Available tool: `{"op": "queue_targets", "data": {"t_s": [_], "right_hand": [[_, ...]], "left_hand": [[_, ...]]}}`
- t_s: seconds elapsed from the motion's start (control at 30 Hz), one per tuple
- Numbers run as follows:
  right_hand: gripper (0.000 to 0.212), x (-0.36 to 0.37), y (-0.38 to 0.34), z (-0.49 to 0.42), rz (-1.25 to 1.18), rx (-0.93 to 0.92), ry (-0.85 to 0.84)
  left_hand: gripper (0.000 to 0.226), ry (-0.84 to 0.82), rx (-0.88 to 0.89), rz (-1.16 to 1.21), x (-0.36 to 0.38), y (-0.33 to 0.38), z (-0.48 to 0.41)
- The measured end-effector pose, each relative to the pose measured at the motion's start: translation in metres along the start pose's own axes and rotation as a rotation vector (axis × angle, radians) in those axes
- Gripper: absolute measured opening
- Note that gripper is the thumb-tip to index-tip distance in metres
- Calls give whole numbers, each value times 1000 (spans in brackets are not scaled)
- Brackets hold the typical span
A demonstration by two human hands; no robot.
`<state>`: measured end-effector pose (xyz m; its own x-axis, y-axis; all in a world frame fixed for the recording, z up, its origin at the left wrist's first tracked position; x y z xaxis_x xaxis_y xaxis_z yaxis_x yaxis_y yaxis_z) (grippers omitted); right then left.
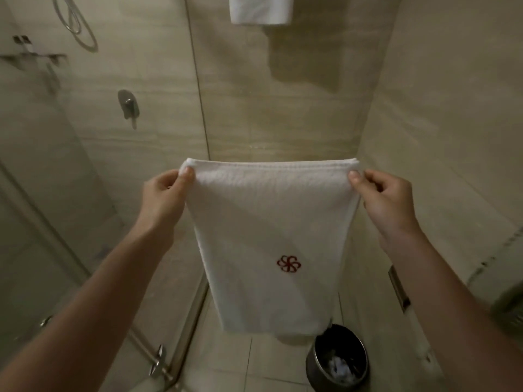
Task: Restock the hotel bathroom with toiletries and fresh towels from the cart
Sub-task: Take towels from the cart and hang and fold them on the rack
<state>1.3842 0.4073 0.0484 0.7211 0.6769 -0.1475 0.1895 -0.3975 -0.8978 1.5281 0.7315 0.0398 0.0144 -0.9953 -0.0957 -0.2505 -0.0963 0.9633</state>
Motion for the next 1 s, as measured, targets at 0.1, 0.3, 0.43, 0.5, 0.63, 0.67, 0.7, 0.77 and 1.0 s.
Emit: {"op": "queue_targets", "data": {"t_s": [0.1,0.3,0.43,0.5,0.63,0.67,0.7,0.77,1.0], "right_hand": [[44,13,23,-41,-26,35,-4],[20,43,57,-121,-128,150,46],[22,69,70,-176,-197,146,80],[24,75,70,-203,-211,112,108],[19,84,61,-252,-210,28,189],[18,86,59,-264,-205,4,212],[17,89,56,-276,-199,-22,235],[15,94,52,-302,-167,-64,279],[12,104,45,-398,-112,-206,305]], "left_hand": [[23,-25,-78,11,26,-15,-34],[12,-26,-134,180,77,-16,-107],[24,-37,-184,272,107,-24,-174],[22,-71,-163,299,123,-24,-210],[28,-171,-80,367,161,-13,-277],[28,-186,-59,380,170,-8,-292],[26,-201,-30,391,178,-2,-308],[23,-237,30,395,196,11,-338],[31,-315,242,366,260,62,-422]]}}
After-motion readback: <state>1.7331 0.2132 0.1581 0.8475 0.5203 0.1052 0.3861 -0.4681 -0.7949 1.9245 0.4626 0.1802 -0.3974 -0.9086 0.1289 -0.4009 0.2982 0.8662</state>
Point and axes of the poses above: each hand's wrist, its own z-axis away from the middle knuckle, its own x-axis out of the palm, y = z × x, the point moved 10 cm from there along -z, towards the middle knuckle, and after that the axes turned 1 degree about z, right-handed, at the moved point
